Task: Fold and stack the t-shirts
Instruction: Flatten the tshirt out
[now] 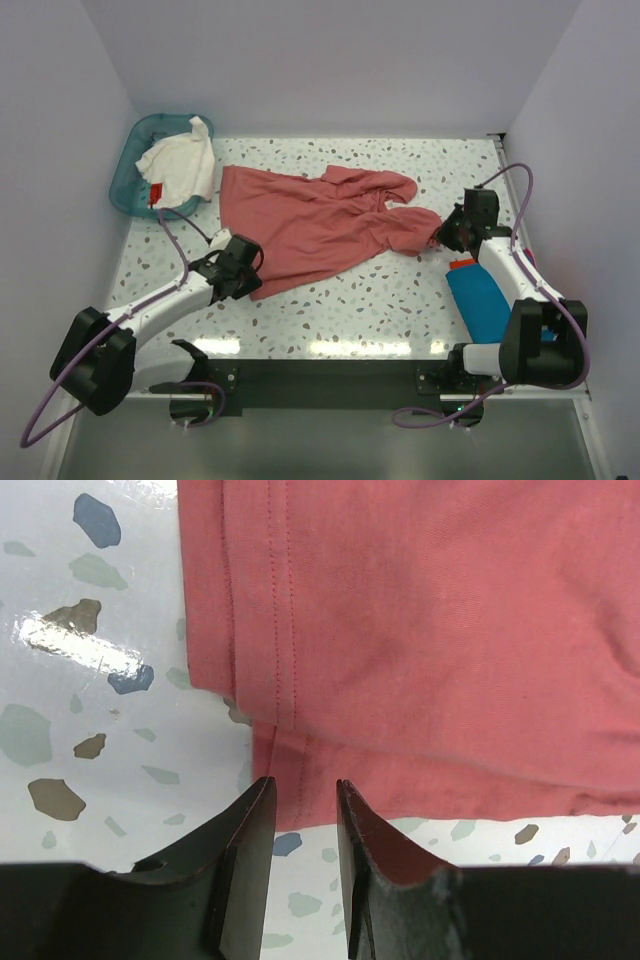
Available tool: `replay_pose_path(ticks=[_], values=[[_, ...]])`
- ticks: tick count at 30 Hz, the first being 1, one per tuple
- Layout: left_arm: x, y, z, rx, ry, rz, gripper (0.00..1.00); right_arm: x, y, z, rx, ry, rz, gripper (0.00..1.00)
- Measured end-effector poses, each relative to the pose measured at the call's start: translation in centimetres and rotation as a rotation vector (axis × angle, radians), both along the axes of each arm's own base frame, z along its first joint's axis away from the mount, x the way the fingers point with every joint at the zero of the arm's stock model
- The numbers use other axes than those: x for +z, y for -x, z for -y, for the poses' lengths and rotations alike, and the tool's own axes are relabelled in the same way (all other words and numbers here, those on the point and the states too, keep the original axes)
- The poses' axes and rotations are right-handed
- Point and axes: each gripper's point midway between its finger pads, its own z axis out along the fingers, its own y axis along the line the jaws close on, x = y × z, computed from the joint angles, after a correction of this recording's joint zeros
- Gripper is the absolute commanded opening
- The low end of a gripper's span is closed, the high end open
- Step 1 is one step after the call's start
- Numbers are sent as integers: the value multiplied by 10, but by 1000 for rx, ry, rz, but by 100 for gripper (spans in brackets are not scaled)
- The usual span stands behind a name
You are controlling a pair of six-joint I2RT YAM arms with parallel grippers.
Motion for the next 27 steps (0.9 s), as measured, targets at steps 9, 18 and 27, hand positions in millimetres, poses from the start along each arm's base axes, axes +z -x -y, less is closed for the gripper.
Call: replay_pose_path(ticks=[9, 18, 27], values=[[-3, 1, 1, 5, 0, -11, 41, -2, 1, 0, 0, 0, -6, 0], [-14, 15, 4, -9, 3, -45, 42, -3, 0, -1, 3, -4, -3, 0], [-21, 13, 7, -11, 5, -51, 13, -9, 1, -3, 9, -16, -14, 0]])
